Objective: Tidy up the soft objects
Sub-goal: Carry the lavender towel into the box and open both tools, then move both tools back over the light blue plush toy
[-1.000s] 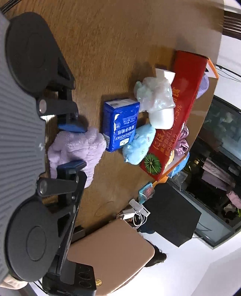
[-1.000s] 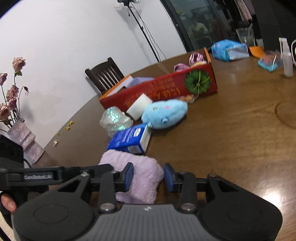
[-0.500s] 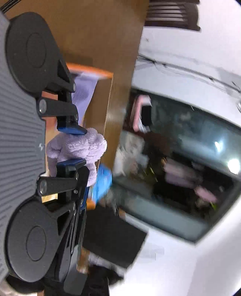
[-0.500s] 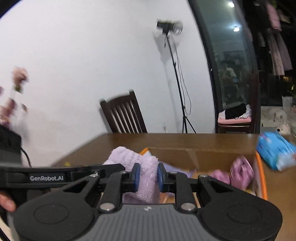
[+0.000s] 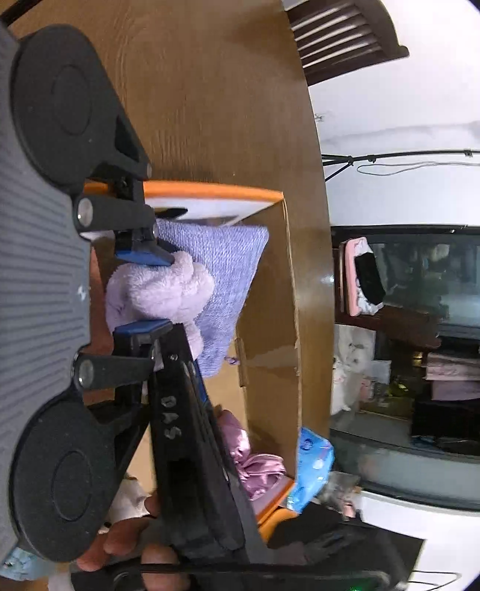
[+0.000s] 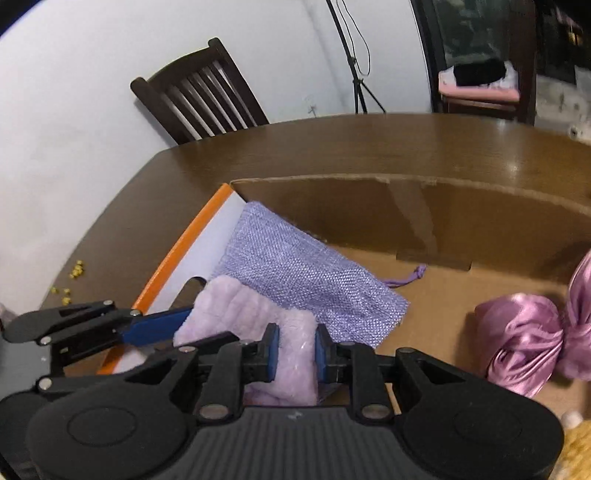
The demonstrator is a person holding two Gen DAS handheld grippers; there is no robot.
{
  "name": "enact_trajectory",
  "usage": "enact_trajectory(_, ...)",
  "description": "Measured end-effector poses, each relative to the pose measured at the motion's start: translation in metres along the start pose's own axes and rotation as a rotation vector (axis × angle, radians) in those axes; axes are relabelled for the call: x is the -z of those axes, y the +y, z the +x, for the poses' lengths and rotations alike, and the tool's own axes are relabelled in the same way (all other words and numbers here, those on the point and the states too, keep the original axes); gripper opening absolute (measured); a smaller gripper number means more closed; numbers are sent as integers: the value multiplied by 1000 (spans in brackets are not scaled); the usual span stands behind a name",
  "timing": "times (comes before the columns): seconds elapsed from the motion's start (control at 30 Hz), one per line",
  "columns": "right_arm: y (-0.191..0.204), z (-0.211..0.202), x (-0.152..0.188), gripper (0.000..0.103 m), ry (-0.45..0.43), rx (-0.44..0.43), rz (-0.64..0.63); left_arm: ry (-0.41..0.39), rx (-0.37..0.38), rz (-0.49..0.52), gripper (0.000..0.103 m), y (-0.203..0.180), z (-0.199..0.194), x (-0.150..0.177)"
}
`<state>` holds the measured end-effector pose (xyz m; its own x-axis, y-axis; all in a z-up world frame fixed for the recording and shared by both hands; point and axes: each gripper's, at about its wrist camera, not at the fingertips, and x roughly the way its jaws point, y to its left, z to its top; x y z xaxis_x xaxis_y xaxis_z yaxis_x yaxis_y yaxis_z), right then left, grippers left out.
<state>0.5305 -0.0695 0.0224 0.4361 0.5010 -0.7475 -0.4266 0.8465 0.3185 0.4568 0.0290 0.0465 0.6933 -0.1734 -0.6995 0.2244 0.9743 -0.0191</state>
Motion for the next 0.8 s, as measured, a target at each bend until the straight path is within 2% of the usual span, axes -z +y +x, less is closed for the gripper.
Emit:
enact_trajectory(0.07,6,0,1,21,-1,29,-33,6,-8,-1,37,1,3,-4)
enact_trajectory(0.1,6,-2,1,22,-5,34,-34,5,-4,-15,48,2,1,-6)
enact_trajectory(0.13,3,-4,0,24,-14,31,-35,-3,-4,-36,52,6,-3,-5)
enact_trajectory(0.17,3,-9,1,29,-32,34,-35,-16,-1,-50,59,8,-9,-7)
enact_trajectory(0.2,4,-18,5,36,-58,36,-36,-33,-4,-63,62,11,-18,-8)
enact_trajectory(0.27,4,-40,5,41,-105,36,-37,-66,-13,-71,62,17,-38,-9)
enact_trajectory(0.33,2,-69,7,41,-151,46,-52,-99,-19,-71,62,16,-60,-13)
enact_trajectory(0.43,-1,-120,13,42,-217,84,-71,-156,-12,-65,64,11,-97,-17)
enact_trajectory(0.47,-3,-137,18,46,-236,97,-74,-175,-9,-59,65,8,-108,-17)
enact_trajectory(0.57,-9,-186,36,53,-291,145,-85,-224,-6,-51,70,-2,-139,-14)
enact_trajectory(0.8,-26,-262,92,54,-377,230,-43,-264,21,-15,70,-32,-183,4)
